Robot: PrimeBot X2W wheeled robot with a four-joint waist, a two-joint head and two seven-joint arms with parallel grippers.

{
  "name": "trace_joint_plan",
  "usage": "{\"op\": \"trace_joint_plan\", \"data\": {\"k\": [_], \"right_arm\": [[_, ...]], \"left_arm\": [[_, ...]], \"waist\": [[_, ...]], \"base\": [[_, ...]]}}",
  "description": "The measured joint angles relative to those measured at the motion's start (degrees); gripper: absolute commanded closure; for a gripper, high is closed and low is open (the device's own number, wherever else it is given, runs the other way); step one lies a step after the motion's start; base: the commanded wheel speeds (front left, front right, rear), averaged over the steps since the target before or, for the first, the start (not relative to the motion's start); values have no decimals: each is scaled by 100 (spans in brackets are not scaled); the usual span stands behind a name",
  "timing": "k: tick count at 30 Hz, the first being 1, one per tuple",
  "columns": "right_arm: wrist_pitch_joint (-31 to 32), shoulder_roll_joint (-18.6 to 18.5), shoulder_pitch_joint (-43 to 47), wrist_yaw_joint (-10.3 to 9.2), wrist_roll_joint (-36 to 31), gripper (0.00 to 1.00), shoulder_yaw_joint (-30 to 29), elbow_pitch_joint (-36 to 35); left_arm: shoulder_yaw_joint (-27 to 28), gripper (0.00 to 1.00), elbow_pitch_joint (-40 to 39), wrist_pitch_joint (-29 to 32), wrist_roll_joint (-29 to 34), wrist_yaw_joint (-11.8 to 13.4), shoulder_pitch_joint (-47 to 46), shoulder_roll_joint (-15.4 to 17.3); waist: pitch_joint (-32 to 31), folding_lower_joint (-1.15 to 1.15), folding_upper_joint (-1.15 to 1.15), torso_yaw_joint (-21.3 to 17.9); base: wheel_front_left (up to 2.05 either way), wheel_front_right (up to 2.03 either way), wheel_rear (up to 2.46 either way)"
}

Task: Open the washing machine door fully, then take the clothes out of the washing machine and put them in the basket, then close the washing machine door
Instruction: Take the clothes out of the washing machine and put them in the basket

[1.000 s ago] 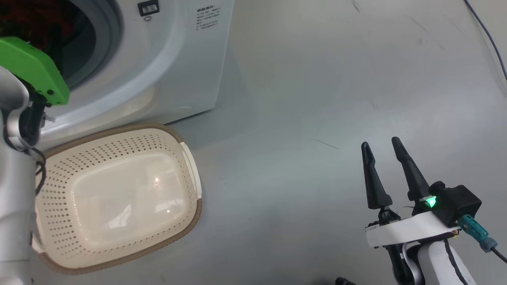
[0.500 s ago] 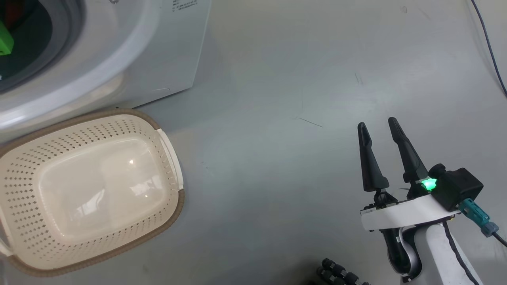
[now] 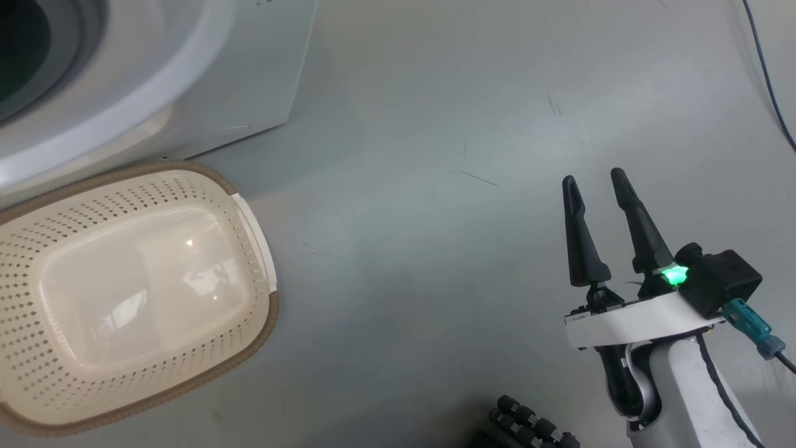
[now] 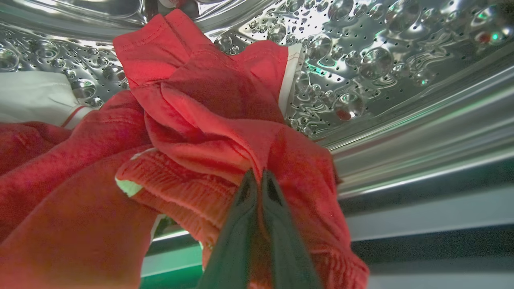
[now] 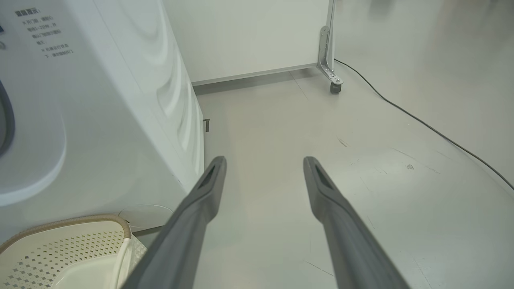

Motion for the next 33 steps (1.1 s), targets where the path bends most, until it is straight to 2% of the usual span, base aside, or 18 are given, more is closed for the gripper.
{"op": "trace_joint_plan", "data": {"k": [5, 13, 25, 33], "right_arm": [[0, 3, -31, -81, 0, 0, -88, 7], [0, 4, -119, -91, -84, 0, -175, 46], [0, 2, -113, -36, -493, 0, -311, 183], [0, -1, -31, -20, -636, 0, -410, 282]], "left_arm": [[-21, 100, 36, -122, 5, 1, -55, -35], [0, 100, 40, -747, 14, -51, -69, -62], [66, 100, -175, -2194, 59, -100, 491, -265], [51, 100, -433, -3166, 216, -100, 1228, -561]], "waist": [[17, 0, 0, 46], [-43, 0, 0, 214], [-336, 0, 0, 514], [-679, 0, 0, 704]], "base": [[0, 0, 0], [0, 0, 0], [0, 0, 0], [0, 0, 0]]}}
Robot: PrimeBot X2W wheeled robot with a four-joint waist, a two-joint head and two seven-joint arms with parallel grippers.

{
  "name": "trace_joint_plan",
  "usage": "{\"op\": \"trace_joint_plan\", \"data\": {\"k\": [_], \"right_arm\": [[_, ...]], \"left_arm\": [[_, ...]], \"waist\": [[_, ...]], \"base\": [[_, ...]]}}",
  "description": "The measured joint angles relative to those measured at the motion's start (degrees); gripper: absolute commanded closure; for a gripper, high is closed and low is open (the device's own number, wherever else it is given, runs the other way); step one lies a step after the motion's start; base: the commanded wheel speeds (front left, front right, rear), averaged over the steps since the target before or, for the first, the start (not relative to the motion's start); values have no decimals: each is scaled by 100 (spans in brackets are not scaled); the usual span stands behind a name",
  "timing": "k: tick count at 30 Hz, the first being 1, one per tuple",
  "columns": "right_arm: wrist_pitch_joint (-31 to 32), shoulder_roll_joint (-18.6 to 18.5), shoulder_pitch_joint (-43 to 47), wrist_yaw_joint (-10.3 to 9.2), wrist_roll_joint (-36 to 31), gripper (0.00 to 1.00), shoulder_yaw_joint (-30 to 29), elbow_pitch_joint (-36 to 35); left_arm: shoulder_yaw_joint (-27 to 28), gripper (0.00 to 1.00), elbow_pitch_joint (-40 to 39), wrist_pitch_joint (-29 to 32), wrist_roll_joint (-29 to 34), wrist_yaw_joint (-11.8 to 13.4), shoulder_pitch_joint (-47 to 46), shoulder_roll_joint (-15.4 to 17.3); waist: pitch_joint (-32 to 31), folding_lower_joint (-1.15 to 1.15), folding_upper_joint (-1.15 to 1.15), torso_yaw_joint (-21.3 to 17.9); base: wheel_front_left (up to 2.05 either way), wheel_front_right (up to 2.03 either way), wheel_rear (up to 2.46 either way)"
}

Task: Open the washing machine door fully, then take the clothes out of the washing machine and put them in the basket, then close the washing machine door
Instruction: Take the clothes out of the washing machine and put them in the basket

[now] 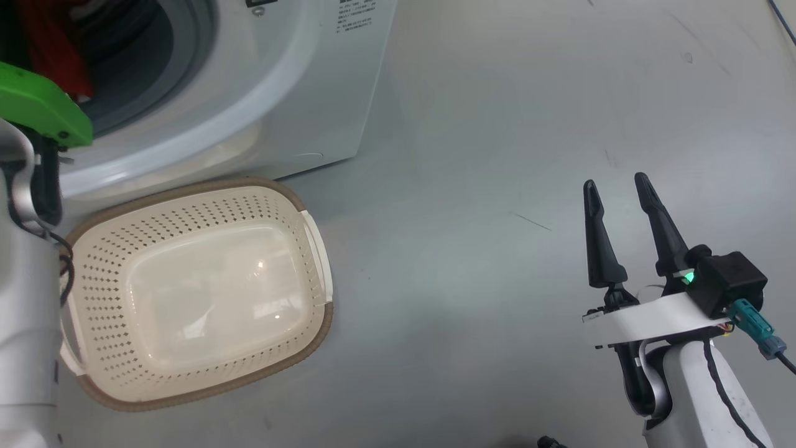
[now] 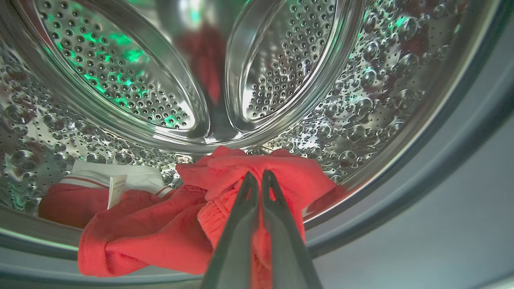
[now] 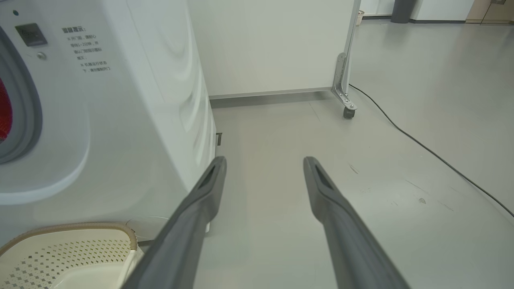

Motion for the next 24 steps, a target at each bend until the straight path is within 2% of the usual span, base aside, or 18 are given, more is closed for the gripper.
{"op": "trace_joint_plan", "data": {"k": [15, 24], "right_arm": [[0, -49, 433, 87, -210, 0, -143, 44], [0, -134, 592, 107, -287, 0, -227, 16]], "left_arm": [[-205, 100, -653, -1218, 147, 70, 1269, -490], [-380, 100, -1213, -1333, 341, 164, 1817, -704]], "waist": [[-688, 0, 0, 435], [-1122, 0, 0, 741]], "base": [[0, 0, 0], [0, 0, 0]]}}
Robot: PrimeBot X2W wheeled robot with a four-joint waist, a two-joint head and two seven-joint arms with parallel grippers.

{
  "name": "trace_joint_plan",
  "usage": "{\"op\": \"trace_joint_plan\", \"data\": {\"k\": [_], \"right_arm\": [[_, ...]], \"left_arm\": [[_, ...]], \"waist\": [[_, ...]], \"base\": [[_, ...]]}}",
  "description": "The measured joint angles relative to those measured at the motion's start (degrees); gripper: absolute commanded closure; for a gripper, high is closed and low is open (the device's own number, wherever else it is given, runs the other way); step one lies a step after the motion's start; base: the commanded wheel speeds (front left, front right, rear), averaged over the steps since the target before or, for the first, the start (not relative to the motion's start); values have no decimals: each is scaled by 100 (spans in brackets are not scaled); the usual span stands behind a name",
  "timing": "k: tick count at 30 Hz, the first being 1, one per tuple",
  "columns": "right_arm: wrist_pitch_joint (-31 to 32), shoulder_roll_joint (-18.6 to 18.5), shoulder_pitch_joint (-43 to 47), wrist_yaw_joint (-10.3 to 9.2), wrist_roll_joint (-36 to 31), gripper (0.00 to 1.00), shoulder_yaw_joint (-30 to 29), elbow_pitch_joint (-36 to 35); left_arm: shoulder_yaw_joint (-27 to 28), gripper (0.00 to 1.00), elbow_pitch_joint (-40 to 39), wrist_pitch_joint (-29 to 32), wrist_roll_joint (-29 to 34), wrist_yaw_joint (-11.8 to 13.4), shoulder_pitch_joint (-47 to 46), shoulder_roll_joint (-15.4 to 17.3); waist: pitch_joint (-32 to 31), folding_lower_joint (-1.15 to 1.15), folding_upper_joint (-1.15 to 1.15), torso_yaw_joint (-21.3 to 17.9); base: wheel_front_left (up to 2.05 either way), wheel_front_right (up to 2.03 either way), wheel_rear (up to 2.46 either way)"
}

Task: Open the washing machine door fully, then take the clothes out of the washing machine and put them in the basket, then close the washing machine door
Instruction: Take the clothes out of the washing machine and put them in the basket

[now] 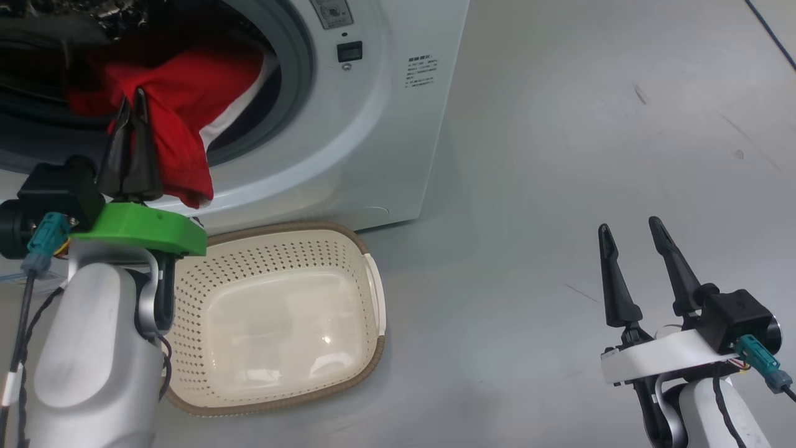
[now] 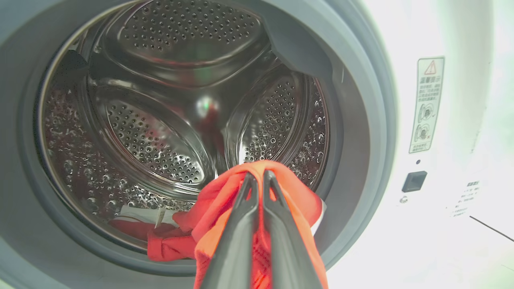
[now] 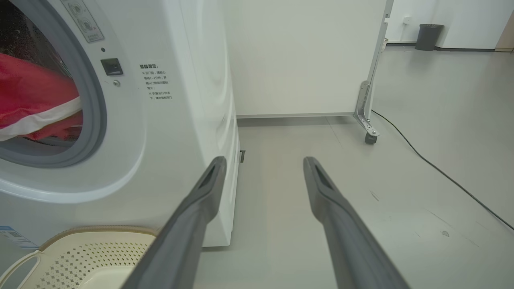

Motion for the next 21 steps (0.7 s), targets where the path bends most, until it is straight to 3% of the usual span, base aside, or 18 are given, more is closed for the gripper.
{"op": "trace_joint_plan", "data": {"k": [21], "right_arm": [[0, -1, 627, 36, -99, 0, 37, 43]], "left_arm": [[-205, 100, -1385, -52, 91, 252, 1413, -197]], "waist": [[-841, 0, 0, 523]], "base": [[0, 0, 0]]}}
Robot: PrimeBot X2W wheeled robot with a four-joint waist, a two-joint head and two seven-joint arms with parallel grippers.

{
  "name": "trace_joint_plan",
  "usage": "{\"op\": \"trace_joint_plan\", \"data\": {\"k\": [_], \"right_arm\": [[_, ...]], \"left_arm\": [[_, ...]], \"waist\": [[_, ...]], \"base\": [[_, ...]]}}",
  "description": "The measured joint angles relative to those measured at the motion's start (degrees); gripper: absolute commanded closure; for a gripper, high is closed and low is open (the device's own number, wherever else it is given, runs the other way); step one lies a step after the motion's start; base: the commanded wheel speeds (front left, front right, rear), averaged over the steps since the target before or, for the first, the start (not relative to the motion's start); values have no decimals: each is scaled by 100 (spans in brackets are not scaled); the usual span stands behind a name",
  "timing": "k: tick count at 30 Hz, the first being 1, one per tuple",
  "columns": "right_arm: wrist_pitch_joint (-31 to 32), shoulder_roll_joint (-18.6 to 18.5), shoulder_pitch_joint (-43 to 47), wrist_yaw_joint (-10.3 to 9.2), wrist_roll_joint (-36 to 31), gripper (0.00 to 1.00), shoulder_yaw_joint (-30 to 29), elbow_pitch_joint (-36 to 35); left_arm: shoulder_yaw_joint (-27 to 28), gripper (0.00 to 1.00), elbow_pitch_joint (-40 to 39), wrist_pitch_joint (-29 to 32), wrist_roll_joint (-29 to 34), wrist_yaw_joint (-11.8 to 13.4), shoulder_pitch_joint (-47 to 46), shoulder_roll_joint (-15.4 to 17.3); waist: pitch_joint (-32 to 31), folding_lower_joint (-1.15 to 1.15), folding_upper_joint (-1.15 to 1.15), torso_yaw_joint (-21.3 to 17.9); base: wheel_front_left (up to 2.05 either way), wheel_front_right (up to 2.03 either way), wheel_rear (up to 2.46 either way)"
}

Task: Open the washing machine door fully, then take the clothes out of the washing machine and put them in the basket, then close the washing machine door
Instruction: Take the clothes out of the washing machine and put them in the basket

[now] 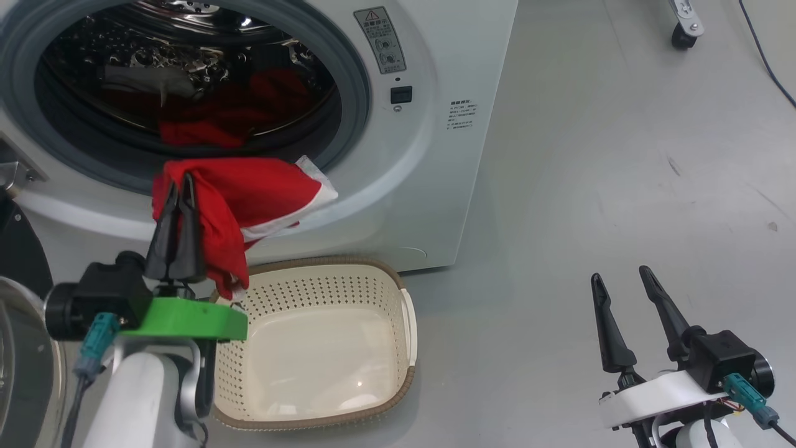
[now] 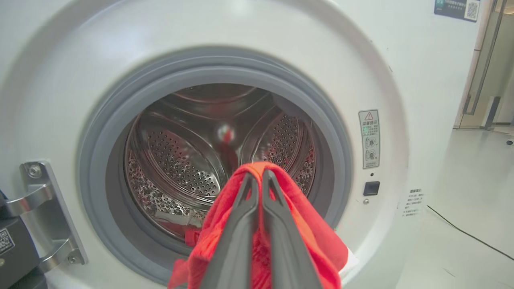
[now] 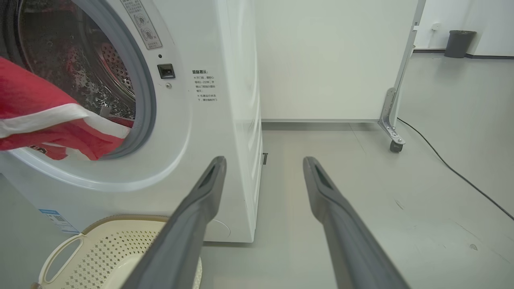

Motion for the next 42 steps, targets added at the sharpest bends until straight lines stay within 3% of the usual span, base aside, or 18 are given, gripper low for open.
{"op": "trace_joint_plan", "data": {"k": [9, 23, 42], "right_arm": [[0, 1, 29, 44, -1, 0, 57, -86], [0, 4, -11, 63, -2, 0, 76, -301], [0, 38, -657, 125, 70, 0, 211, -512]], "left_arm": [[-272, 100, 127, 324, -158, 51, 694, -87], [-382, 100, 924, 613, -509, 37, 804, -141], [-249, 100, 2617, 1093, -704, -19, -354, -132]], "waist": [[93, 0, 0, 5], [619, 0, 0, -87], [1748, 0, 0, -479]], "base": [[0, 0, 0], [0, 0, 0], [0, 0, 0]]}}
